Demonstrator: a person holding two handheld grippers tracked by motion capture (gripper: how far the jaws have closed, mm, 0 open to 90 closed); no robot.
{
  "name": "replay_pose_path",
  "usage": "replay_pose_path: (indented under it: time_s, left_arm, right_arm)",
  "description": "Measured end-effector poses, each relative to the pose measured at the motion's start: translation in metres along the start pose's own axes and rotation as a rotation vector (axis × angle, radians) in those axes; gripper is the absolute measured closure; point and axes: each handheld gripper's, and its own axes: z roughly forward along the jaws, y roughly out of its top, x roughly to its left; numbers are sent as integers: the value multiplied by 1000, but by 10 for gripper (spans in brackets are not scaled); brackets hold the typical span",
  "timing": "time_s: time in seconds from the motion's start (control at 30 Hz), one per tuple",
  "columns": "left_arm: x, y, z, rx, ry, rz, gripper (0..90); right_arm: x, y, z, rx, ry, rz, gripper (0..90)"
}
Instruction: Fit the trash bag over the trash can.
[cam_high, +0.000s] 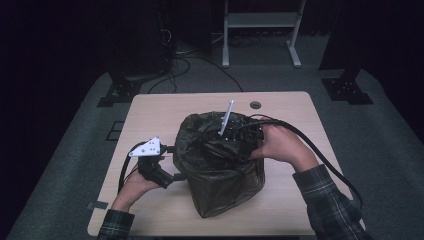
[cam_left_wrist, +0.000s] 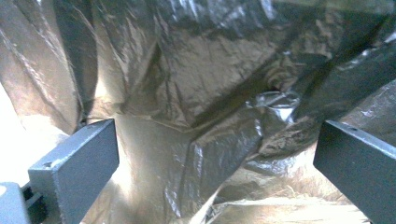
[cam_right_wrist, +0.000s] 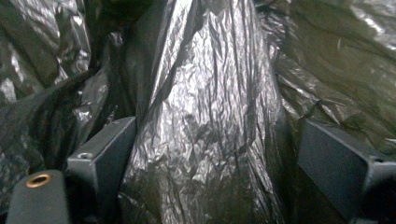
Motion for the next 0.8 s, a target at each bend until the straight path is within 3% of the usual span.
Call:
replay_pose_path:
  time_s: [0.07,0.23,0.47,0.63,0.8]
  left_arm:
    - [0,0,0,3,0,1,0]
    - [0,1,0,0,0,-1,0]
    - [0,1,2,0,-8,1,0]
    - [0,3,2,-6,-14,4,0]
    - [0,3,1,-7,-15,8,0]
  right_arm:
    - [0,1,-1,-6,-5,-4,108]
    - [-1,6,-13,-121,-2,14,104]
    - [-7,29,-14,-214,15,36,101]
    - [-13,47,-5,-237,11,47,100]
    - [-22,61,8,-218,-2,61,100]
